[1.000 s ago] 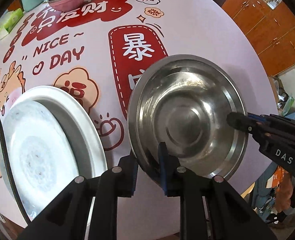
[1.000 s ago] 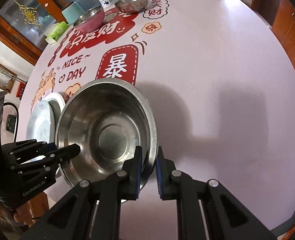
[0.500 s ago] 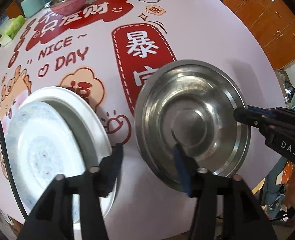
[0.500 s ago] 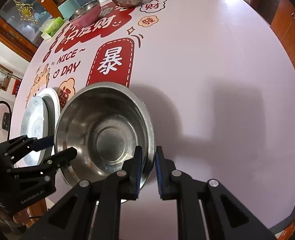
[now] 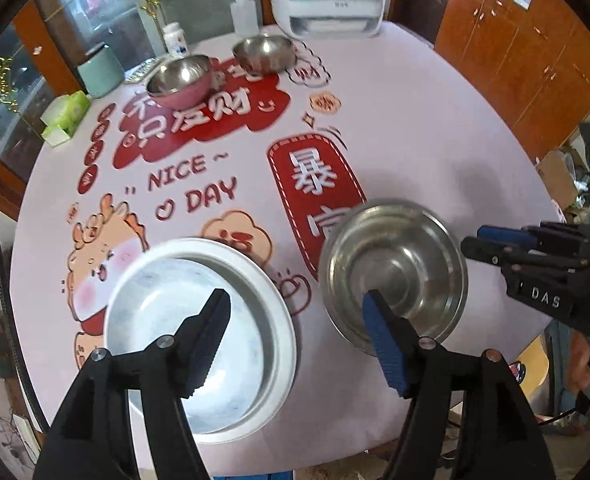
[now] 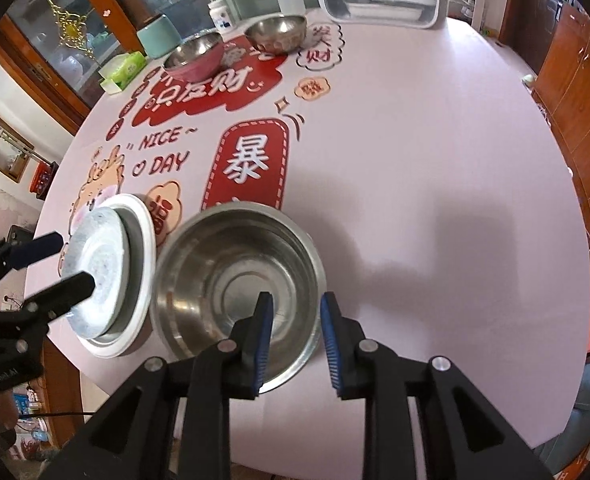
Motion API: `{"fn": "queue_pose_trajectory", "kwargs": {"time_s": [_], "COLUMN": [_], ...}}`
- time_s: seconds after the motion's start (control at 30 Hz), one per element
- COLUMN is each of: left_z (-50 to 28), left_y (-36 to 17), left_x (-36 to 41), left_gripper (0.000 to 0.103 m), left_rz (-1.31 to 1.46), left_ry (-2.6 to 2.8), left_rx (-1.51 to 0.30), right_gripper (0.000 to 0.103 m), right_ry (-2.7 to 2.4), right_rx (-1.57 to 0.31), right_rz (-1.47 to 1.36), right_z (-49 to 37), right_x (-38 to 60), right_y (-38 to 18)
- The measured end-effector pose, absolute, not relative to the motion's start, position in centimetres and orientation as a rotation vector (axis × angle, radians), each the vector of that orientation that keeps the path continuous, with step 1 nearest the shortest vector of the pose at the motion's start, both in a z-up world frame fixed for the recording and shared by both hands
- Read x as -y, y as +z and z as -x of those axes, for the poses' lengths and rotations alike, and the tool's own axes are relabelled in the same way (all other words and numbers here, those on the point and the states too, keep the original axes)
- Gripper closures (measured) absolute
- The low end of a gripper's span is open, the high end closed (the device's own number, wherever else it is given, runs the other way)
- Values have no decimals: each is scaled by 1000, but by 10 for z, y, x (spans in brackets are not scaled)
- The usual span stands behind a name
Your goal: Organize plates and bowls
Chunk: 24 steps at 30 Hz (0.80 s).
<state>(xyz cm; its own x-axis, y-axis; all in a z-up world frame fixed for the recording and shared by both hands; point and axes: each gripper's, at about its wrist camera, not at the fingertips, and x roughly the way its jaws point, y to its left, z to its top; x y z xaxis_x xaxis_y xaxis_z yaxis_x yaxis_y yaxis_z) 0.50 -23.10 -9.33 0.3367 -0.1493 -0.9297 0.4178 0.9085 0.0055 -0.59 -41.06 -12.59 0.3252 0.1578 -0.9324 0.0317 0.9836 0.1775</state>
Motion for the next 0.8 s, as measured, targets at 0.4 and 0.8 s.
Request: {"fn": "queue_pose_trajectory", "kwargs": {"time_s": [0.4, 0.8], "left_z": [-27, -96], "left_y": [-38, 51], "left_x": [185, 116], "left_gripper": [35, 24], "left_rz": [-296, -363], "left_ry": [-326, -219], "left_rx": [-1081, -947], "right_gripper": [79, 63], "right_ry": [177, 155], "right_rx": [-1114, -1014], "right_rz": [-186, -274], "right_z": [-19, -83], "right_x": [377, 349], "right_y": [-22, 82]}}
